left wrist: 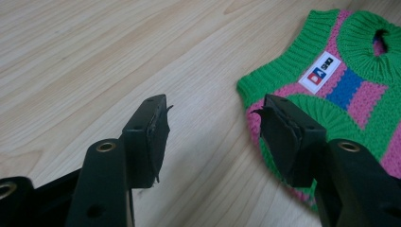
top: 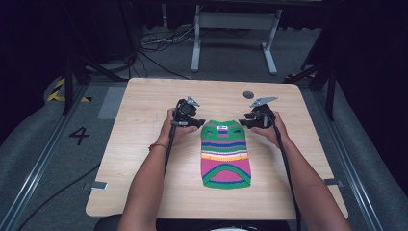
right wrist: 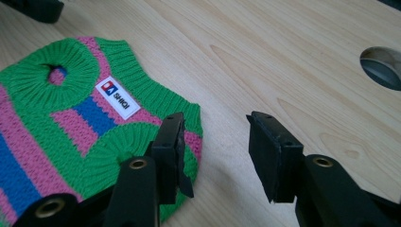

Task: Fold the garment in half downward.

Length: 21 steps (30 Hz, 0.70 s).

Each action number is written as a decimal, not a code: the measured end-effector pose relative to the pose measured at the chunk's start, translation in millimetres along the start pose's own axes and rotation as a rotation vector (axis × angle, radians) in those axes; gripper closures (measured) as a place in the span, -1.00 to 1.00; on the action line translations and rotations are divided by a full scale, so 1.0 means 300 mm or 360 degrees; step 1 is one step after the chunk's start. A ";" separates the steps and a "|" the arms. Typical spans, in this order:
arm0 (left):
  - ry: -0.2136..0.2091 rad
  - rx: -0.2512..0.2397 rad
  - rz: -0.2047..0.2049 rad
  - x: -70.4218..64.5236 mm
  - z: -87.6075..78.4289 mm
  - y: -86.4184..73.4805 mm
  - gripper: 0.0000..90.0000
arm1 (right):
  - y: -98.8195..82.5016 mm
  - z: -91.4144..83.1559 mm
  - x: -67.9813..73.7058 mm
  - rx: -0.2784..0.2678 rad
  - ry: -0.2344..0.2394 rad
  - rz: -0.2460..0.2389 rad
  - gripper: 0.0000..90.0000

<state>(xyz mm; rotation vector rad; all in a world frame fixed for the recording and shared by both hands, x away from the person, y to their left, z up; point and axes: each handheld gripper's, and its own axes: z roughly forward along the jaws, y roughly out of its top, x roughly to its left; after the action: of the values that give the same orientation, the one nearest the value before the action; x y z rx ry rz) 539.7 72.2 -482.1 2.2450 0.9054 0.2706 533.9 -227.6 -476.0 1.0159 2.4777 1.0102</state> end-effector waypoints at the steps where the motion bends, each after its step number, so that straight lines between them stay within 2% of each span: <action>1: -0.0001 -0.0003 0.0001 -0.004 0.010 0.005 -0.04 | 0.003 0.009 -0.001 0.0002 0.0010 0.0009 0.32; 3: 0.0011 -0.0003 0.0003 -0.007 0.018 0.010 -0.02 | 0.006 0.017 -0.002 0.0003 0.0010 0.0020 0.33; 6: -0.0009 -0.0007 -0.0045 -0.009 0.046 0.016 -0.02 | 0.016 0.042 -0.002 0.0005 0.0020 0.0033 0.37; 10: -0.0039 0.0022 -0.0057 -0.011 0.079 0.008 0.02 | 0.016 0.072 0.006 0.0019 0.0041 0.0039 0.37; 14: -0.0041 0.0010 -0.0094 -0.002 0.087 0.003 0.03 | 0.008 0.100 0.007 0.0036 0.0035 0.0062 0.38; 18: -0.0056 0.0003 -0.0089 0.003 0.091 0.000 0.02 | 0.002 0.106 -0.003 0.0027 0.0062 0.0099 0.39; 21: -0.0057 -0.0007 -0.0118 0.005 0.093 0.007 -0.07 | -0.004 0.105 -0.007 0.0040 0.0082 0.0135 0.40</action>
<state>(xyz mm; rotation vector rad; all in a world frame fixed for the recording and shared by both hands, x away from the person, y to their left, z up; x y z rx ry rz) 553.7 57.6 -501.3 2.1998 0.9659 0.1977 550.0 -213.9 -499.3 1.1252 2.5132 1.0459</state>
